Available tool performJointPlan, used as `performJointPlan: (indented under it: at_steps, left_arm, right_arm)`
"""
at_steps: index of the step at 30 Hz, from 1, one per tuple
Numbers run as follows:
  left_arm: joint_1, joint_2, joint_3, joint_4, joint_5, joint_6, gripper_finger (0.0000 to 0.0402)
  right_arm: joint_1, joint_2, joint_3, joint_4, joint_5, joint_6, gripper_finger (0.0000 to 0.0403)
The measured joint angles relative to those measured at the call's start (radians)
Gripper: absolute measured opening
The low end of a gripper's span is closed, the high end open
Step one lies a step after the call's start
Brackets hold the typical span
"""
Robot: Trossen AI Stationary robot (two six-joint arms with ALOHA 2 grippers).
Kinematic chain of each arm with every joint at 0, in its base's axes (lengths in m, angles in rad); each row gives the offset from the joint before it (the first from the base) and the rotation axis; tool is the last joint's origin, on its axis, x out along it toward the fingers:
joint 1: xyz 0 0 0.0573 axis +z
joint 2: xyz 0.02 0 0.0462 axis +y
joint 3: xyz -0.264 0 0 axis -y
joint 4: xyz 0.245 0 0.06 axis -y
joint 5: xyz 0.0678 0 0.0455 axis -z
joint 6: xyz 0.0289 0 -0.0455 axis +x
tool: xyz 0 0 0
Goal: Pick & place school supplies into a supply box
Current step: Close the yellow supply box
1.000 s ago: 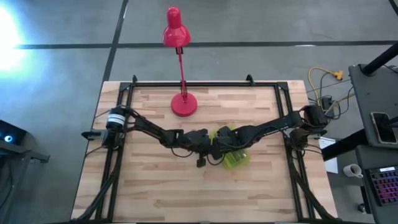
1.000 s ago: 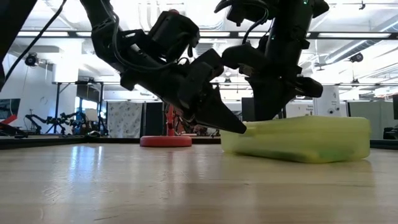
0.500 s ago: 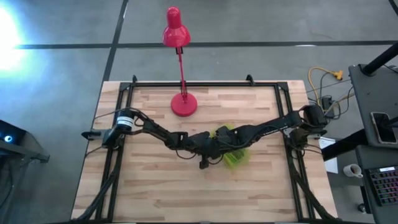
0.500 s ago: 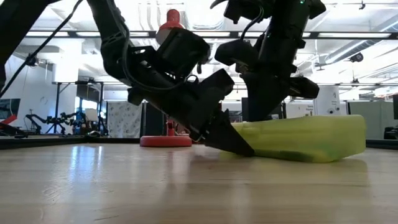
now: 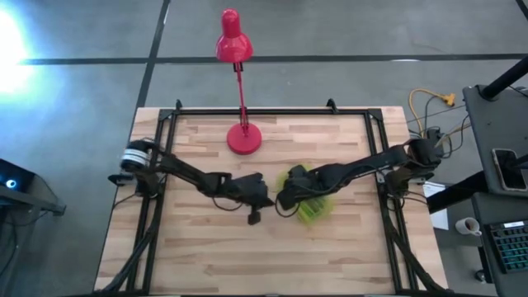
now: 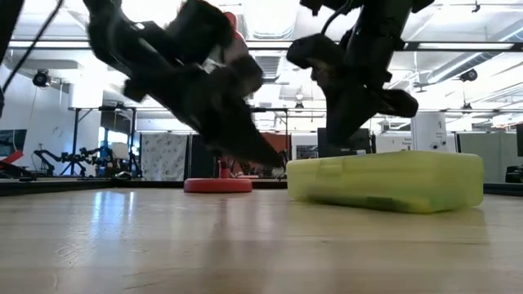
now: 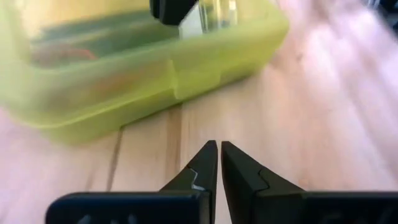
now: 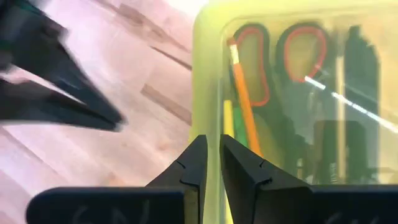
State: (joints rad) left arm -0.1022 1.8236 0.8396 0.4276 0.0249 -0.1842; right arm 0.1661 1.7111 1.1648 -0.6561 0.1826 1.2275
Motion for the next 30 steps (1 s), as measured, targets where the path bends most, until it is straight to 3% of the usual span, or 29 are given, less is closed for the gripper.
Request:
performJointPlan:
  at_steps: [6,11,18,22,26,30]
  left_arm:
    - [-0.003,-0.239,-0.154,0.002,-0.037,-0.09,0.0006]
    - [-0.004,-0.463,-0.276,-0.003,-0.063,-0.183,0.0006]
    - [-0.002,-0.702,-0.38,0.001,-0.116,-0.34,0.0006]
    - [-0.002,-0.763,-0.413,-0.002,-0.146,-0.44,0.0006]
    - [-0.002,-0.765,-0.422,-0.003,-0.149,-0.561,0.0006]
    - [-0.004,-0.751,-0.414,0.001,-0.148,-0.684,0.0006]
  right_arm:
    - [0.006,-0.055,0.003,-0.007,0.042,-0.089,0.0038]
    - [0.041,-0.129,0.027,-0.003,0.158,-0.206,0.0038]
    - [0.073,-0.238,0.014,-0.065,0.237,-0.23,0.0038]
    - [0.079,-0.267,0.001,-0.115,0.238,-0.169,0.0038]
    - [0.092,-0.265,-0.007,-0.207,0.223,-0.059,0.0038]
    - [0.096,-0.251,-0.049,-0.191,0.168,0.014,0.0038]
